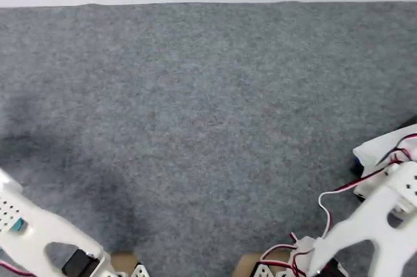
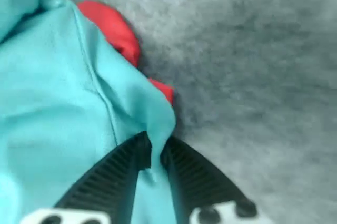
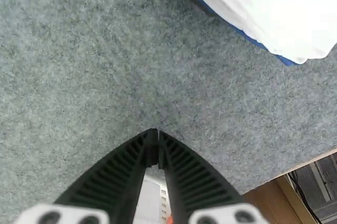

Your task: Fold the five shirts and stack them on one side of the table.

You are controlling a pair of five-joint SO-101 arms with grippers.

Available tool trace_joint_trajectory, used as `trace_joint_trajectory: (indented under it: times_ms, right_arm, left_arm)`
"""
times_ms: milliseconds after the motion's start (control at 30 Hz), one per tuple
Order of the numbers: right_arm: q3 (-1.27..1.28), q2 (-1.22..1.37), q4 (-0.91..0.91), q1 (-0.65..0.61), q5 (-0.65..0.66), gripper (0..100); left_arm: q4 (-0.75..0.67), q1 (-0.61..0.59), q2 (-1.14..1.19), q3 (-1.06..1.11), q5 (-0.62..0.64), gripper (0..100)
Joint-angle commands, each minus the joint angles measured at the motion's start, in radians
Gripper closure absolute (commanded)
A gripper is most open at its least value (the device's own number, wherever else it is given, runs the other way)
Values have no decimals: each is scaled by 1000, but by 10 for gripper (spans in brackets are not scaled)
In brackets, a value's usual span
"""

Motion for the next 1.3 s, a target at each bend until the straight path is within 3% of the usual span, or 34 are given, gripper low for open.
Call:
trace_joint_trajectory:
  times_ms: [0,167,300,533,733,1067,1167,1267]
  right_arm:
    - [-5,-33,35,8,5,989]
    - [-5,-35,39,12,5,989]
    - [-5,-39,39,12,5,989]
    - [-3,-162,39,12,9,989]
    - [-2,-243,39,12,11,989]
    - [15,-246,31,8,11,989]
    - [68,-254,31,8,11,989]
    - [101,-257,33,8,11,989]
  left_arm:
    - [176,89,-75,-196,69,998]
    - [241,262,-187,-409,259,998]
    - [241,482,-310,-487,434,998]
    - [241,951,-457,-487,552,998]
    - [241,1183,-434,-401,565,998]
    - [236,1109,-420,-236,560,998]
    - [239,1017,-420,-286,560,998]
    - [241,848,-420,-349,559,998]
